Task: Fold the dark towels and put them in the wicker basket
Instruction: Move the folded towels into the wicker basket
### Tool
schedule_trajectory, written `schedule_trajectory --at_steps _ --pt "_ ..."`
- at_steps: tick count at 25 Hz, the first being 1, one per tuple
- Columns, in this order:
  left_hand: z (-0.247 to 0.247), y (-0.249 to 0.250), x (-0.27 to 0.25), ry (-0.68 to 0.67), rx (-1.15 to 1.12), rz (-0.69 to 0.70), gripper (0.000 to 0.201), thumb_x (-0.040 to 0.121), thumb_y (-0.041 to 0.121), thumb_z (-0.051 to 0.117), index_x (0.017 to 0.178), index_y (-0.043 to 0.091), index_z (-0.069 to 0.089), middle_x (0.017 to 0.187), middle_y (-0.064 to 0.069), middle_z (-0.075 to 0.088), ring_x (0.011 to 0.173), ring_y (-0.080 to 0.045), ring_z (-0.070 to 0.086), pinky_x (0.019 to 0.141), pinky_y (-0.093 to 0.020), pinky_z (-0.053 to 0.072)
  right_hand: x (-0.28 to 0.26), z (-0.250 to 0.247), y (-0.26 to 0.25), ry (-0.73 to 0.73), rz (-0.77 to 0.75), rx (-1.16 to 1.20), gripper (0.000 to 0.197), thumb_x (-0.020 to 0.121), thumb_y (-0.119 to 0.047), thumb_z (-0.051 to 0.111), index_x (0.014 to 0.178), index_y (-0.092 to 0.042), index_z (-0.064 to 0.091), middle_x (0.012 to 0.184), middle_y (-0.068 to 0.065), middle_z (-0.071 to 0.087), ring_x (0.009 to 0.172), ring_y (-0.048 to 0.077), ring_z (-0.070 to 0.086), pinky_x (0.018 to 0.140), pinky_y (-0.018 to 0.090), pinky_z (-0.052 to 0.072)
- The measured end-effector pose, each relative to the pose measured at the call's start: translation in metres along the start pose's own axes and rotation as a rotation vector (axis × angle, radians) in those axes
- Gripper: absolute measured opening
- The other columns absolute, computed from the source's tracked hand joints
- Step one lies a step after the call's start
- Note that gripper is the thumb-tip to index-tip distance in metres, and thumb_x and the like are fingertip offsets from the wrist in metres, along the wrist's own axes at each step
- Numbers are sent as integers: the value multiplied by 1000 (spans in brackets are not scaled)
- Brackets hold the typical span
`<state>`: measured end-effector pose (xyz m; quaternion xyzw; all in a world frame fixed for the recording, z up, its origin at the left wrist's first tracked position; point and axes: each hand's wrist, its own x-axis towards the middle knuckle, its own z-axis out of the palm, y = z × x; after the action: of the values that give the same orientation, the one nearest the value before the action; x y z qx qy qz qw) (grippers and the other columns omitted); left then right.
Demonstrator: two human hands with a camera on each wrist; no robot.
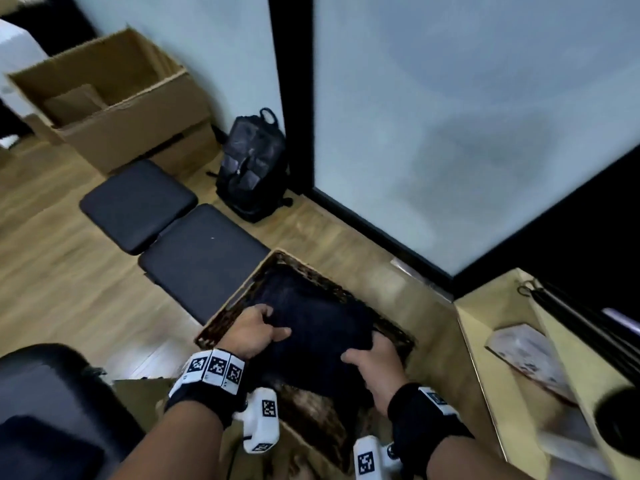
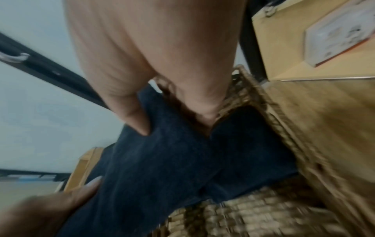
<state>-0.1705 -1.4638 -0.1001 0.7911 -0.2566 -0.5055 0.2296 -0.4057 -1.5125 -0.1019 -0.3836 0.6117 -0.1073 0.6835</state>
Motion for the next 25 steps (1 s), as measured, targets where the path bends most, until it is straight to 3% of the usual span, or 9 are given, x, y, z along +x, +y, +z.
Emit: schedule_trajectory --at_steps 5,7,10,12,15,17,19,22,25 --pt "58 14 52 -81 267 133 39 83 15 75 116 15 55 114 -5 60 102 -20 57 86 -31 46 13 -17 33 197 153 -93 65 88 -12 65 147 -11 38 136 10 57 112 26 60 96 41 55" --pt "81 11 69 -128 460 163 53 86 22 70 134 13 48 128 -8 57 116 -25 55 97 -34 45 20 -23 30 228 187 -99 65 89 -8 65 146 -4 35 137 14 54 107 27 57 91 37 52" --pt "114 -4 71 -254 834 192 77 86 33 65 149 13 25 138 -14 43 126 -34 44 103 -45 43 28 -25 32 229 207 -226 80 86 -12 64 154 -9 23 146 15 47 125 32 54 100 39 50" --pt "126 -8 64 -177 952 251 80 85 32 63 150 16 20 134 -12 36 122 -35 39 97 -47 45 29 -20 30 169 160 -394 77 85 -19 64 154 -15 29 149 10 44 129 30 53 105 40 49" --pt "138 -10 59 30 1039 440 78 73 27 72 141 20 34 120 -11 36 105 -34 43 79 -43 46 44 -17 30 35 123 -567 60 86 -28 63 143 -23 47 144 5 39 121 28 54 102 37 49" --pt "147 -12 59 -14 1042 502 76 75 17 70 141 18 33 118 -11 35 103 -34 45 71 -40 48 58 -17 32 -15 155 -591 56 85 -28 63 139 -20 49 142 8 38 120 31 53 102 36 48" --pt "155 -14 62 -93 1022 423 78 81 12 63 148 16 23 128 -13 28 115 -34 40 81 -40 51 71 -15 38 -25 207 -574 64 82 -27 63 143 -21 45 144 13 38 126 36 49 107 38 45" --pt "159 -16 79 -195 965 257 87 87 22 61 155 8 8 147 -17 20 134 -36 29 110 -39 37 87 -13 45 -25 277 -483 87 68 -31 62 150 -30 35 145 17 42 128 38 48 105 46 49" --pt "158 -17 88 -296 830 164 88 89 26 59 156 7 5 155 -18 22 140 -35 30 115 -36 30 98 -13 53 -47 314 -445 93 60 -34 61 148 -36 33 142 16 47 123 38 52 98 51 54"
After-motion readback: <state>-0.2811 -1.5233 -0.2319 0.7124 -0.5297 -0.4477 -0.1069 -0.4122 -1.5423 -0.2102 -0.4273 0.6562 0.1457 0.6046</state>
